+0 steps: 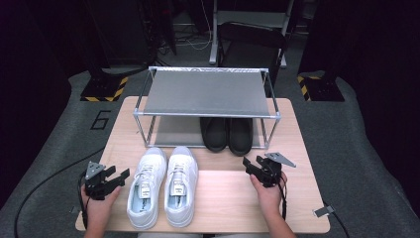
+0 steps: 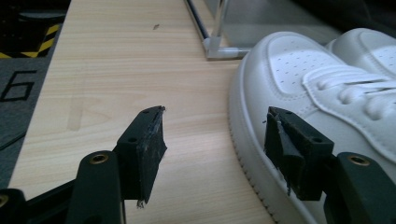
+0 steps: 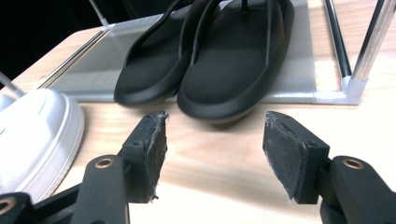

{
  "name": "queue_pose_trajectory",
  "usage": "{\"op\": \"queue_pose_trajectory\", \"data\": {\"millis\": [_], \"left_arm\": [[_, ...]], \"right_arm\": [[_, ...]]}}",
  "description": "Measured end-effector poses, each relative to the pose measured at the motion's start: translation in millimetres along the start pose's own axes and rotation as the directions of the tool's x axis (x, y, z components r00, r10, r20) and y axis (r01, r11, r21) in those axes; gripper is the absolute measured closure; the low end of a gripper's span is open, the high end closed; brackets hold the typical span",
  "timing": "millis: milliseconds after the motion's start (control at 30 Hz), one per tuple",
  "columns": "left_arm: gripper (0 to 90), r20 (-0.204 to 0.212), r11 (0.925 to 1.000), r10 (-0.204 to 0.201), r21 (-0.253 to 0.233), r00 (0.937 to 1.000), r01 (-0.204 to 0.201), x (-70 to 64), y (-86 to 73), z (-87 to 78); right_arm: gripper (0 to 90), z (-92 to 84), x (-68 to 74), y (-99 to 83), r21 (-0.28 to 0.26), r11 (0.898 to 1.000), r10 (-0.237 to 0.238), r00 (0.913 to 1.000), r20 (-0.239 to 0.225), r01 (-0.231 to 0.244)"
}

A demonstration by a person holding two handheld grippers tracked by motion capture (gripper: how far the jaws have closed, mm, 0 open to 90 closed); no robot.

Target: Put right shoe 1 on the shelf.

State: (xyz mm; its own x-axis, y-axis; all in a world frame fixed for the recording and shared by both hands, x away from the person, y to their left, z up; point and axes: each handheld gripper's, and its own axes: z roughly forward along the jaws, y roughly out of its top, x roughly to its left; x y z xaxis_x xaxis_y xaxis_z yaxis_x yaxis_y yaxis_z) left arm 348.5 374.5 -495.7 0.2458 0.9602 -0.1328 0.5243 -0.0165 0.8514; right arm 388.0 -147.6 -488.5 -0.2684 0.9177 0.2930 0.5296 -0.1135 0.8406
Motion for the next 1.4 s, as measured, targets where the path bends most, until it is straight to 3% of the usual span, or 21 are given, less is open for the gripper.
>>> {"op": "queue_pose_trajectory", "data": {"millis": [100, 200, 267, 433, 567, 633, 767, 933, 1000, 1133, 1400], "left_arm": [[38.8, 0.008, 0.9999, -0.001, -0.011, 1.0, 0.001, -3.4, 1.5, -2.0], [40.0, 0.034, 1.0, -0.004, 0.009, 0.9994, 0.003, -4.5, 3.5, -6.3], [40.5, 0.056, 0.9997, -0.012, 0.021, 0.9983, 0.011, -6.2, 4.7, -9.5], [40.5, 0.07, 0.9993, -0.02, 0.032, 0.9974, 0.018, -7.7, 6.6, -15.5], [32.7, 0.076, 0.9998, -0.018, 0.005, 0.9969, 0.017, -9.1, 8.8, -22.2], [31.1, 0.094, 0.9998, -0.015, 0.016, 0.9955, 0.013, -10.4, 10.9, -25.4], [29.8, 0.109, 0.9998, -0.014, -0.011, 0.9939, 0.016, -14.3, 13.5, -30.9], [31.1, 0.153, 0.9997, 0.009, 0.022, 0.9882, -0.012, -20.7, 14.6, -35.0], [34.0, 0.153, 0.9999, 0.01, 0.012, 0.9882, -0.012, -25.0, 13.9, -38.3], [37.0, 0.196, 1.0, 0.003, 0.003, 0.9805, -0.004, -28.3, 16.2, -49.1], [41.7, 0.213, 0.9969, 0.067, 0.026, 0.9746, -0.074, -42.5, 16.9, -54.6]], "right_arm": [[39.4, -6.4, 0.8, -4.0, -0.001, 1.0, -0.024, 0.9997, 0.002, 0.024], [38.4, -12.4, 2.4, -8.3, 0.007, 0.999, -0.04, 0.9992, 0.002, 0.04], [36.3, -16.9, 3.0, -13.2, 0.013, 1.0, -0.022, 0.9997, -0.012, 0.022], [33.0, -21.0, 3.8, -19.8, 0.026, 1.0, -0.007, 0.9997, -0.025, 0.007], [31.1, -26.4, 4.4, -26.1, 0.035, 0.999, 0.025, 0.9987, -0.045, -0.023], [30.4, -29.1, 4.2, -27.7, 0.032, 0.999, 0.024, 0.9985, -0.05, -0.023], [27.6, -32.6, 4.9, -28.5, 0.025, 1.0, 0.019, 0.9979, -0.063, -0.017], [25.5, -34.4, 8.4, -30.9, 0.03, 1.0, -0.007, 0.9975, -0.07, 0.009], [25.5, -35.1, 8.7, -31.0, 0.034, 0.999, -0.008, 0.9975, -0.07, 0.011], [27.3, -37.7, 10.7, -31.7, 0.029, 0.999, -0.024, 0.9963, -0.082, 0.027], [34.5, -38.1, 16.2, -32.1, 0.022, 0.997, -0.068, 0.9954, -0.067, 0.07]]}}
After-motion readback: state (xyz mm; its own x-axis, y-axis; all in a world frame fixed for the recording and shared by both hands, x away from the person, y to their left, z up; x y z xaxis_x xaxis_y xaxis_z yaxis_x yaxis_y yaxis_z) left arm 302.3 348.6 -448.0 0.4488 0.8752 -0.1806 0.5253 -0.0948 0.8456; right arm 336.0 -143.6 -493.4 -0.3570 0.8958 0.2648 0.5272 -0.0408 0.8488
